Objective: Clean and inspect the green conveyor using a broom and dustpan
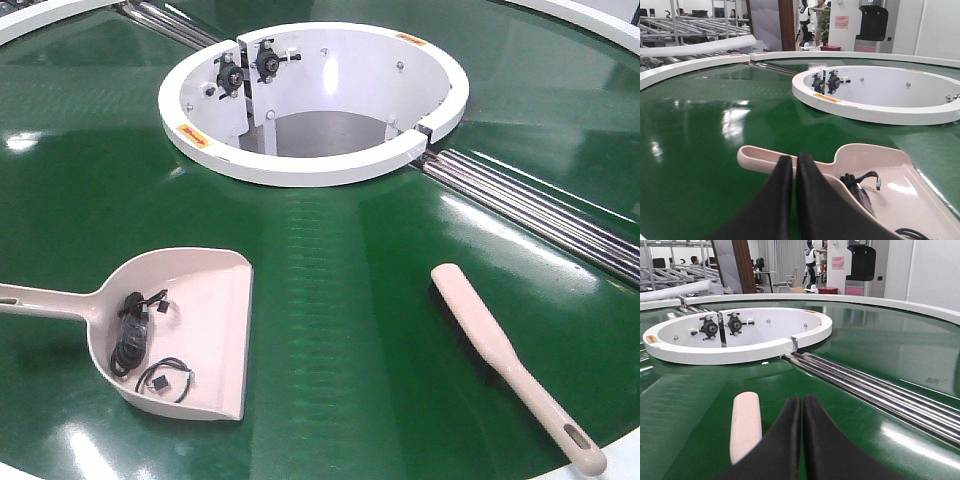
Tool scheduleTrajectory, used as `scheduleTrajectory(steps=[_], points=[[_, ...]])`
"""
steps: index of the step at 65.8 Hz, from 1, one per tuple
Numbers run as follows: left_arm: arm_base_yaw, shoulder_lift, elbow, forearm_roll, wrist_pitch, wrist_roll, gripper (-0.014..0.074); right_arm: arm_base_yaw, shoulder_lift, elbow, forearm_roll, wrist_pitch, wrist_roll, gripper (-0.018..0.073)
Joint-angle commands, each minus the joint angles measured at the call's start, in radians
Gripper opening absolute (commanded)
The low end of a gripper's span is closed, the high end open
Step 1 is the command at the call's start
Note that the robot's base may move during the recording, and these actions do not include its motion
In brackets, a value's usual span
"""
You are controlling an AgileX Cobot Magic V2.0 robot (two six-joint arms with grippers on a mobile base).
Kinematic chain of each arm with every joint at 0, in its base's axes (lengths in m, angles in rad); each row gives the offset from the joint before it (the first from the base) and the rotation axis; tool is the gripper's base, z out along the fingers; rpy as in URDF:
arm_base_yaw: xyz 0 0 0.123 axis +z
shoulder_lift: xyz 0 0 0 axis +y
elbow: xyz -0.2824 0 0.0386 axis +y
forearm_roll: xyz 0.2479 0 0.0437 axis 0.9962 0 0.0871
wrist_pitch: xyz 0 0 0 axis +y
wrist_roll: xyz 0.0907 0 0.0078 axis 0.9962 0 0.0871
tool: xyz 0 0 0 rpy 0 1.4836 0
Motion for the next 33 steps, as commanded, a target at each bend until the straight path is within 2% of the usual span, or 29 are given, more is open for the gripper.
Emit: scheduleTrajectory(steps=[1,33], points=[[-0.006,-0.014,0.009,-0.004,-0.073,-0.006,-0.0006,-0.007,-0.010,0.004,-0.010,-0.082,-0.005,-0.0008],[-0.006,-0.014,0.009,-0.004,-0.073,-0.006,-0.0006,-0.007,-0.010,0.004,-0.010,-0.082,-0.005,-0.0008]])
